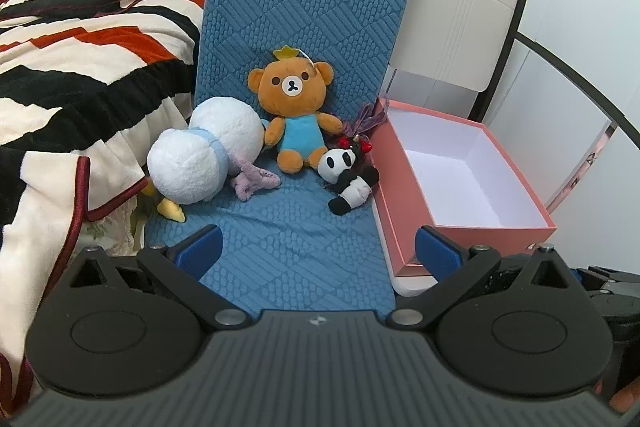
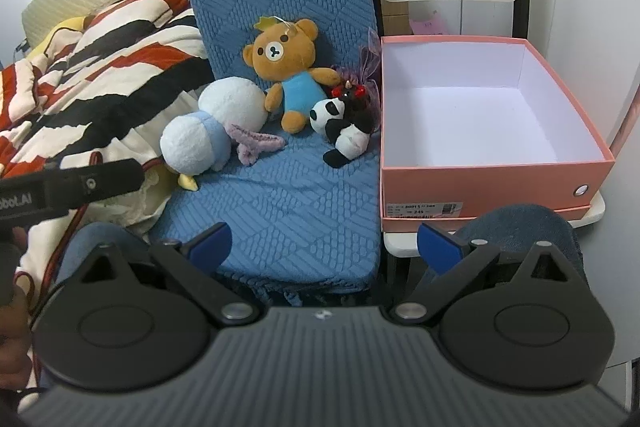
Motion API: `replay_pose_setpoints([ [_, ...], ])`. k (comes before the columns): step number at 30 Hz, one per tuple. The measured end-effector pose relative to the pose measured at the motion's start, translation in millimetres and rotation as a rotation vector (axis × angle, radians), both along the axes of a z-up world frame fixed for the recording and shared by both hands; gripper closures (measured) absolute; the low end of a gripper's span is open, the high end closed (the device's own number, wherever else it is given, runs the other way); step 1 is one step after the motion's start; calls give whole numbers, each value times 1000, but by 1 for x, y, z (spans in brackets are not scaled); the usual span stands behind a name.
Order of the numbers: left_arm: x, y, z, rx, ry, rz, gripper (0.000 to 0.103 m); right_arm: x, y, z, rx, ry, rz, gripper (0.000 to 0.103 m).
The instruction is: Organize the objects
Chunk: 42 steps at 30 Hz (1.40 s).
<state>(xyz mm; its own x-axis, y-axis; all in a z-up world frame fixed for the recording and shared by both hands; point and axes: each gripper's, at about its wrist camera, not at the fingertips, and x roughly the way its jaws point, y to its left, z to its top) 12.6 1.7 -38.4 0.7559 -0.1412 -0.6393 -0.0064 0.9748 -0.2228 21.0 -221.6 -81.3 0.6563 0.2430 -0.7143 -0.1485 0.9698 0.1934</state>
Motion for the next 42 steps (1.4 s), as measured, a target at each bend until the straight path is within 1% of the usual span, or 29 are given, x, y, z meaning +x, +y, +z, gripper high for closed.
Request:
replay_pose_setpoints([
  [4,6,3,-7,-7,-5,7,0,5,2,-6,-7,-1,0,2],
  [9,24,8,-27,4,4,25,0,17,10,-19,-27,-19,29,2],
  [11,32,12,-35,-4,-4,31,0,23,14,-26,-25,-32,35,3],
  [13,42,15,-43,6,8,44,0,31,19,-34,-29,-37,39,4],
  [15,50,18,-51,11,-10,47,0,40,24,-43,-35,-46,46,5],
  [17,61,21,-60,14,-4,57,0,47,28,-50,-39,-62,43,5],
  [19,73,22,-68,28,-17,56,0,55,34,-57,-49,-72,54,6],
  [22,91,22,-82,58,-11,52,0,66,44,-69,-82,-101,80,7],
  [23,96,21,-85,70,-3,59,0,70,47,-73,-90,-113,90,11],
  [25,104,21,-91,85,-18,60,0,77,52,-80,-87,-139,122,22],
  [26,109,22,-95,78,-16,59,0,82,56,-85,-102,-130,127,32],
  [27,115,24,-100,65,2,61,0,85,58,-88,-102,-124,133,33],
  [29,126,27,-108,40,22,53,0,89,63,-89,-85,-151,159,33],
  [32,141,33,-120,14,40,65,0,97,68,-93,-109,-178,168,34],
  [35,155,39,-133,-16,64,61,1,110,71,-99,-126,-180,166,39],
  [37,164,44,-140,-49,76,58,1,118,75,-103,-152,-188,181,45],
  [38,168,45,-143,-56,79,57,2,122,78,-105,-169,-192,186,51],
  [39,173,46,-145,-60,84,60,5,126,81,-107,-187,-199,190,54],
  [41,184,48,-149,-81,94,65,10,134,86,-112,-219,-211,199,56],
  [42,189,50,-151,-105,100,69,13,138,88,-113,-233,-219,205,56],
])
